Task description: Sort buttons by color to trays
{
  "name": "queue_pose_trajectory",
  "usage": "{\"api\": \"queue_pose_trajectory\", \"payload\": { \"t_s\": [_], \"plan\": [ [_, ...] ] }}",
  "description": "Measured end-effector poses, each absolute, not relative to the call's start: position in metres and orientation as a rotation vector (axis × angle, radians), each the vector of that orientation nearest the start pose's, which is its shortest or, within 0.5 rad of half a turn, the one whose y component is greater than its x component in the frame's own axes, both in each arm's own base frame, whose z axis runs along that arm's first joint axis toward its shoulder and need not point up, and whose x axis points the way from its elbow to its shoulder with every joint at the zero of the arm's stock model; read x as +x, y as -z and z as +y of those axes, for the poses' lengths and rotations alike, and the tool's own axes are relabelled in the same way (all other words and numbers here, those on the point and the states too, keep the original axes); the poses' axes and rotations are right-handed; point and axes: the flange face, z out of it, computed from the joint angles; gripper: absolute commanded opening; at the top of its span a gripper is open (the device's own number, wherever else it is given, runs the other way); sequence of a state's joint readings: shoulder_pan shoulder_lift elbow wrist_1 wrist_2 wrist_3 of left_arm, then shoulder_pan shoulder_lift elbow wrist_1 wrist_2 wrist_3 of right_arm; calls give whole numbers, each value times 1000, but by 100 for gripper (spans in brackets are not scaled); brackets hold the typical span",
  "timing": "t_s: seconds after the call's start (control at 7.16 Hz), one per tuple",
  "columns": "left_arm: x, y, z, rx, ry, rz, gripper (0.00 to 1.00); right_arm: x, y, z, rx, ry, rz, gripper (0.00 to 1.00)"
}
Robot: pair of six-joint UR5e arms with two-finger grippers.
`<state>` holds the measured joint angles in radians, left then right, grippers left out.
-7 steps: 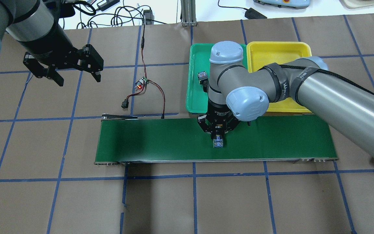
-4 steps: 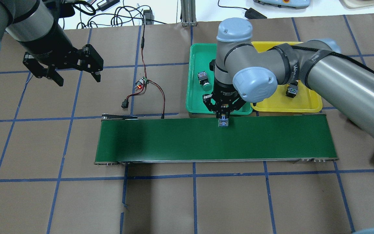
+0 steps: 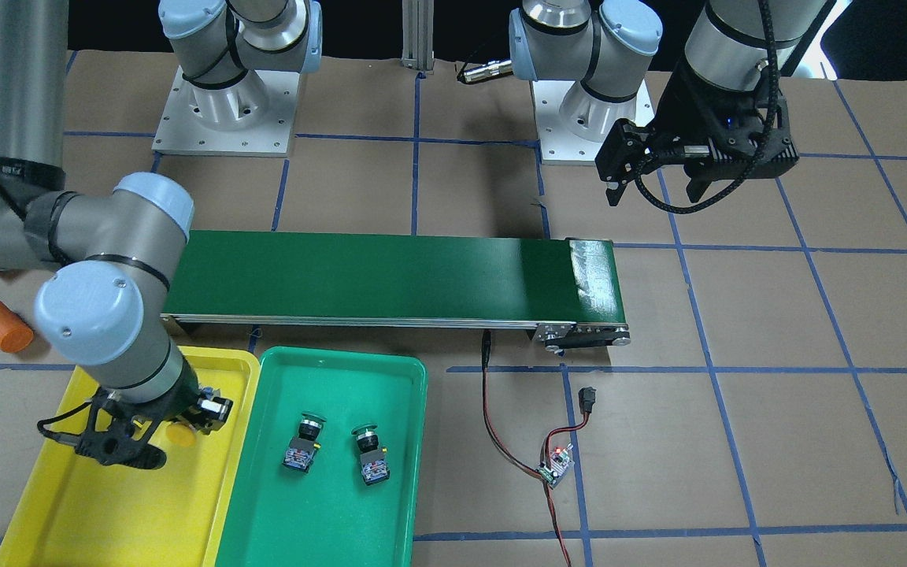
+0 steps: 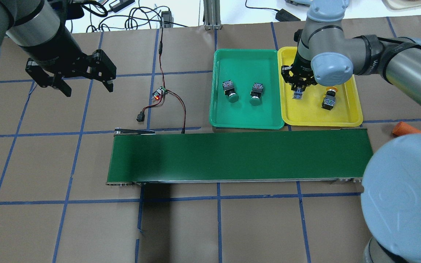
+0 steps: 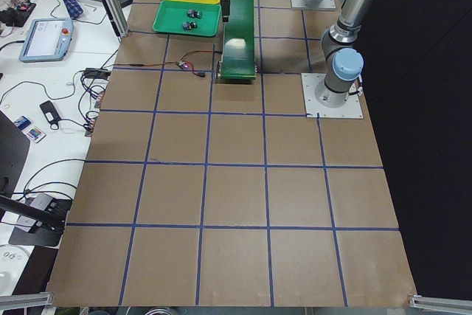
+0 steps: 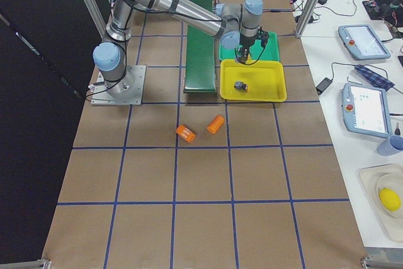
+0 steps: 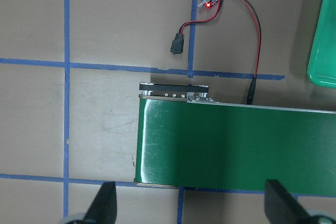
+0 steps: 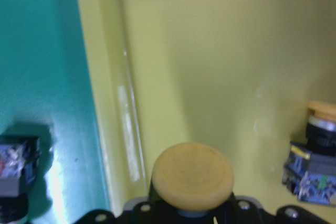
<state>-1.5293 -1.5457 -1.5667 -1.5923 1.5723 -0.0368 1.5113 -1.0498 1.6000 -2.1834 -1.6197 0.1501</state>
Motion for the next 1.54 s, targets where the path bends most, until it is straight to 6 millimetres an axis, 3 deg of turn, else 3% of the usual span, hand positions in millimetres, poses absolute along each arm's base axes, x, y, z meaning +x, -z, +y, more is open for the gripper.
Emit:
{"api": "queue_pose_trajectory", "payload": {
  "t_s": [0.14,0.28,0.42,0.56,0.7,0.98,1.12,1.4,1.54],
  "plan": [
    [-113,-500,-487,-123,12,3138,100,67,-219,-668,370,138,3162,100],
    [-113,-501,-487,-123,14,3138,100,59,-220,-669,384,165,3158,100],
    [-113,-501,-487,-123,16,3139,100,58,-236,-662,387,159,3158,100],
    [-113,-501,-487,-124,17,3139,100,60,-268,-647,385,112,3159,100],
    [-113,-501,-487,-125,18,3139,100,64,-321,-619,380,67,3160,100],
    [-112,-502,-488,-127,20,3139,100,75,-427,-544,364,31,3172,100],
    [-111,-502,-488,-130,20,3139,100,85,-461,-510,350,34,3163,100],
    [-110,-502,-488,-132,18,3139,100,126,-496,-461,242,48,3142,100],
    [-110,-502,-488,-132,19,3139,100,143,-491,-452,186,26,3144,100]
  ]
}}
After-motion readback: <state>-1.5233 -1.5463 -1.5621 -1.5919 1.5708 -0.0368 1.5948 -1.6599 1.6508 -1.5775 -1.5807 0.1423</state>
